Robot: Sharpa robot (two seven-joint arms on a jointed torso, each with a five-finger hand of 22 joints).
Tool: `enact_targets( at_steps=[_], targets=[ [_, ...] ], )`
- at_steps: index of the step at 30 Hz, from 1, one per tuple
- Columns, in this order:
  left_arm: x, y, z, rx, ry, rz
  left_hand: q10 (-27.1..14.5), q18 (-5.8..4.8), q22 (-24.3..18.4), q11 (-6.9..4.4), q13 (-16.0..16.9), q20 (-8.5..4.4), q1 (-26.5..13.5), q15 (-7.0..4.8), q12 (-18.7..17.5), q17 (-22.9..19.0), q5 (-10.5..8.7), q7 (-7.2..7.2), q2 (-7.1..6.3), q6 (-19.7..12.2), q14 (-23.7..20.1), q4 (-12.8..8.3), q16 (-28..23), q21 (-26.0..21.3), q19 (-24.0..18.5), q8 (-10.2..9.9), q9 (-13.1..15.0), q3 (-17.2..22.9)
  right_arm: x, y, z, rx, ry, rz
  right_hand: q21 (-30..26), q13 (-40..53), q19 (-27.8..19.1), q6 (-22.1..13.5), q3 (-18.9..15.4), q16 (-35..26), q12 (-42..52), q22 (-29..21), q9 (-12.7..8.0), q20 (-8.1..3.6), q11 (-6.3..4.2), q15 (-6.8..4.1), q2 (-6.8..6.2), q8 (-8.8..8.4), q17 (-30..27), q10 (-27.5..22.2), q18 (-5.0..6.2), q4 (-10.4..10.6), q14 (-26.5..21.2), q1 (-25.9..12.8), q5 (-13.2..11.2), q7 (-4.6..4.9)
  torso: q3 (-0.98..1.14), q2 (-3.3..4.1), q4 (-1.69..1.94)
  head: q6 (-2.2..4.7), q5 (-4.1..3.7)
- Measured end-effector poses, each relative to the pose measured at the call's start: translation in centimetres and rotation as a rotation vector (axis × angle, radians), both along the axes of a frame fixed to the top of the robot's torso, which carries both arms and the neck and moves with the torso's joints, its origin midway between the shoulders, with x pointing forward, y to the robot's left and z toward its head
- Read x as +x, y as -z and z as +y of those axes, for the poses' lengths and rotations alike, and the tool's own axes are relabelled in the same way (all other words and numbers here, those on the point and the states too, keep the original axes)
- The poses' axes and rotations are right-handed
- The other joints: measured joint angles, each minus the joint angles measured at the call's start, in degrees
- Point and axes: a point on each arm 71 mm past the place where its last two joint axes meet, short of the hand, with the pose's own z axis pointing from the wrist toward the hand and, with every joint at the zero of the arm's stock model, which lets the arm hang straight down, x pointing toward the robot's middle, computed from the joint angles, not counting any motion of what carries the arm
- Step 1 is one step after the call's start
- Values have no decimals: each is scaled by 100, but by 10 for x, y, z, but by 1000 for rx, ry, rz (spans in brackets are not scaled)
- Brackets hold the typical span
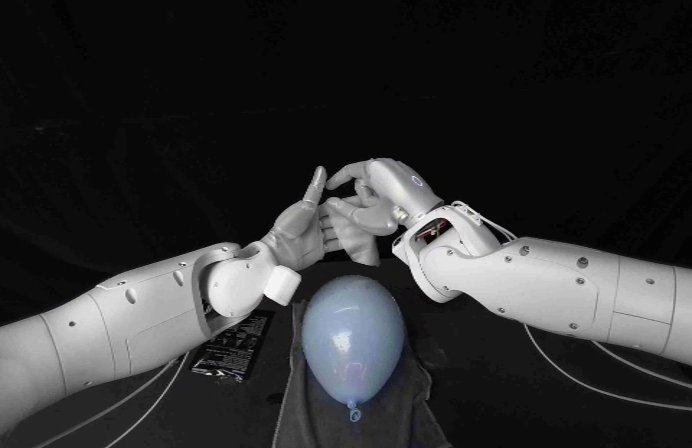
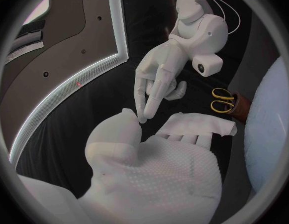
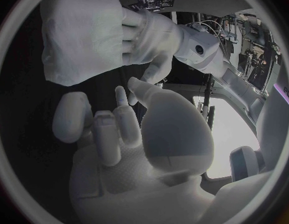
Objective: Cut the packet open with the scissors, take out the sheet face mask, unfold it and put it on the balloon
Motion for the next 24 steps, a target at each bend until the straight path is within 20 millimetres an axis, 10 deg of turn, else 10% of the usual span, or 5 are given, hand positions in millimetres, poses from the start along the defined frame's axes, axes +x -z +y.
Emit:
enact_targets(
  at_steps=[24],
  targets=[
    [-5, 2, 1, 53, 81, -19, 171, 0, 12, -8, 9, -8, -109, -21, 0, 18, 0, 28, -110, 116, 21, 4, 0, 0, 36, 0, 42, 289, -7, 4, -17, -56, -4, 78, 46, -3, 1, 30, -23, 0, 64, 2, 25, 42, 0, 1, 85, 0, -5, 43, -31, 56, -1, 8, 0, -30, 15, -4, -9, -76, -10]
  ],
)
